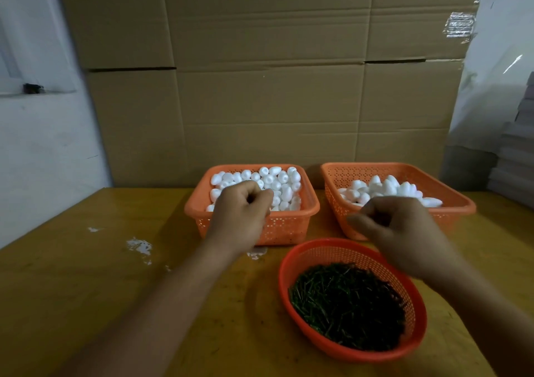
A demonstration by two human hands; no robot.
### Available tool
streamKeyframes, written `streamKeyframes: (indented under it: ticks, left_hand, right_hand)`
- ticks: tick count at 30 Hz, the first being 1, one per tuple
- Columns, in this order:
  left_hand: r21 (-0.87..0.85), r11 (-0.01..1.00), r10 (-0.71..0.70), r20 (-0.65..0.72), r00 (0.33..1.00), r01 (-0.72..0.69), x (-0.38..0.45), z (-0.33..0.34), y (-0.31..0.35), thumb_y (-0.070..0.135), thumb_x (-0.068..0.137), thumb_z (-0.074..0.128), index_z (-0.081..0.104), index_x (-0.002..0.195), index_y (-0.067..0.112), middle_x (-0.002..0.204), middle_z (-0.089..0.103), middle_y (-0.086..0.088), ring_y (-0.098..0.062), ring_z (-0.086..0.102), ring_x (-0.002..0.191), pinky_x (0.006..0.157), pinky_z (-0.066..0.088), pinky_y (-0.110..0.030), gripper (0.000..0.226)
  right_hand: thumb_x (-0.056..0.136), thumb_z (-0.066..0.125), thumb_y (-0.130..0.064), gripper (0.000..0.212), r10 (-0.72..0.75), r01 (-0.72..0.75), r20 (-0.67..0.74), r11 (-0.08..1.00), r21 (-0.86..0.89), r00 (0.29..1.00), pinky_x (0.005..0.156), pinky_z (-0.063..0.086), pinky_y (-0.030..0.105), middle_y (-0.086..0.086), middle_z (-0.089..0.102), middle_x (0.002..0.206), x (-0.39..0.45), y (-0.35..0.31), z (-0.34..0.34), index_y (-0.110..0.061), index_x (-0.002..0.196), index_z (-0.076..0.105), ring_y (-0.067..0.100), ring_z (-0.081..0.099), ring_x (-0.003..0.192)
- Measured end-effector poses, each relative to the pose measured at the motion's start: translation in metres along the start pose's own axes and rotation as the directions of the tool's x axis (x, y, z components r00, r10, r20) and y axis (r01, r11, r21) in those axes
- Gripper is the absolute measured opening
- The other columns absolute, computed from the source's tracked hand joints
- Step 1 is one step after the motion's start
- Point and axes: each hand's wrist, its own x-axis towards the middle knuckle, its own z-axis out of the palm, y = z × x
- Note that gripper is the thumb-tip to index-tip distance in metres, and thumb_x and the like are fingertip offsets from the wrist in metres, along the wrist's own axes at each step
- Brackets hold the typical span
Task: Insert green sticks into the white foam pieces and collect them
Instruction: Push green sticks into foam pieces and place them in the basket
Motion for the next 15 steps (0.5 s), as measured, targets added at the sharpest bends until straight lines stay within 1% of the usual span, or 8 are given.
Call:
streamKeyframes:
  ticks: [2, 4, 6, 7, 9, 11, 13, 15]
  left_hand:
    - [0.058, 0.998, -0.031, -0.028, 0.999, 0.033, 0.018, -0.001, 0.001, 0.019, 0.096, 0.061, 0.054, 0.074, -0.012, 0.065, 0.064, -0.018, -0.011, 0.056, 0.051, 0.059, 0.052, -0.042, 0.038]
    - [0.133, 0.989, -0.061, -0.052, 0.997, 0.068, 0.038, 0.000, -0.002, 0.024, 0.095, 0.063, 0.058, 0.077, -0.010, 0.075, 0.069, -0.020, -0.015, 0.063, 0.057, 0.068, 0.056, -0.044, 0.039]
    - [0.269, 0.959, -0.086, -0.017, 0.996, 0.088, 0.057, 0.000, -0.005, 0.024, 0.095, 0.064, 0.062, 0.082, -0.005, 0.083, 0.071, -0.018, -0.025, 0.068, 0.068, 0.068, 0.055, -0.037, 0.032]
    - [0.363, 0.929, -0.092, 0.035, 0.995, 0.073, 0.067, -0.001, -0.008, 0.021, 0.094, 0.064, 0.064, 0.084, -0.003, 0.086, 0.072, -0.016, -0.025, 0.068, 0.073, 0.067, 0.052, -0.032, 0.025]
    - [0.569, 0.822, -0.138, 0.200, 0.970, -0.001, 0.087, -0.002, -0.013, 0.011, 0.091, 0.063, 0.070, 0.087, -0.001, 0.091, 0.073, -0.016, -0.021, 0.065, 0.075, 0.066, 0.047, -0.029, 0.015]
    - [0.735, 0.675, -0.296, 0.348, 0.890, -0.063, 0.105, 0.003, -0.020, 0.013, 0.089, 0.063, 0.072, 0.090, 0.003, 0.096, 0.073, -0.012, -0.020, 0.067, 0.084, 0.073, 0.053, -0.030, 0.013]
    - [0.864, 0.489, -0.465, 0.370, 0.804, -0.115, 0.116, 0.011, -0.025, 0.031, 0.087, 0.065, 0.069, 0.098, 0.012, 0.108, 0.069, -0.004, -0.022, 0.067, 0.099, 0.087, 0.056, -0.036, 0.022]
    - [0.937, 0.313, -0.545, 0.311, 0.779, -0.154, 0.121, 0.016, -0.030, 0.051, 0.081, 0.065, 0.060, 0.121, 0.018, 0.130, 0.058, -0.002, -0.024, 0.060, 0.115, 0.100, 0.050, -0.043, 0.052]
  right_hand:
    - [0.090, 0.068, -0.031, 0.016, -0.065, 0.068, 0.126, 0.998, -0.013, 0.990, 0.045, 0.044, 0.021, -0.008, 0.068, 0.063, -0.017, -0.013, 0.009, -0.026, 0.075, 0.070, 0.004, 0.057, 0.047]
    - [0.090, 0.069, -0.025, 0.013, -0.112, 0.120, 0.171, 0.992, -0.040, 0.979, 0.049, 0.050, 0.024, -0.010, 0.069, 0.066, -0.027, -0.017, 0.015, -0.026, 0.078, 0.071, 0.005, 0.062, 0.052]
    - [0.090, 0.070, -0.020, 0.014, -0.139, 0.145, 0.172, 0.989, -0.024, 0.975, 0.047, 0.047, 0.022, -0.011, 0.069, 0.065, -0.031, -0.018, 0.015, -0.026, 0.078, 0.073, 0.006, 0.060, 0.050]
    - [0.090, 0.070, -0.018, 0.015, -0.146, 0.149, 0.169, 0.989, -0.003, 0.975, 0.044, 0.043, 0.020, -0.011, 0.068, 0.062, -0.032, -0.018, 0.014, -0.026, 0.077, 0.073, 0.005, 0.057, 0.047]
    - [0.090, 0.070, -0.017, 0.015, -0.161, 0.158, 0.159, 0.987, 0.031, 0.974, 0.041, 0.036, 0.016, -0.012, 0.065, 0.057, -0.034, -0.019, 0.014, -0.026, 0.078, 0.073, 0.005, 0.052, 0.042]
    - [0.090, 0.070, -0.020, 0.013, -0.181, 0.177, 0.158, 0.983, 0.041, 0.971, 0.040, 0.032, 0.015, -0.010, 0.064, 0.055, -0.037, -0.021, 0.015, -0.027, 0.080, 0.074, 0.005, 0.050, 0.039]
    - [0.091, 0.070, -0.024, 0.011, -0.197, 0.193, 0.160, 0.980, 0.040, 0.967, 0.039, 0.030, 0.016, -0.005, 0.063, 0.054, -0.039, -0.021, 0.017, -0.028, 0.081, 0.074, 0.007, 0.047, 0.038]
    - [0.091, 0.070, -0.025, 0.011, -0.207, 0.203, 0.154, 0.978, 0.039, 0.966, 0.040, 0.030, 0.018, -0.003, 0.062, 0.053, -0.040, -0.020, 0.018, -0.029, 0.081, 0.074, 0.008, 0.046, 0.038]
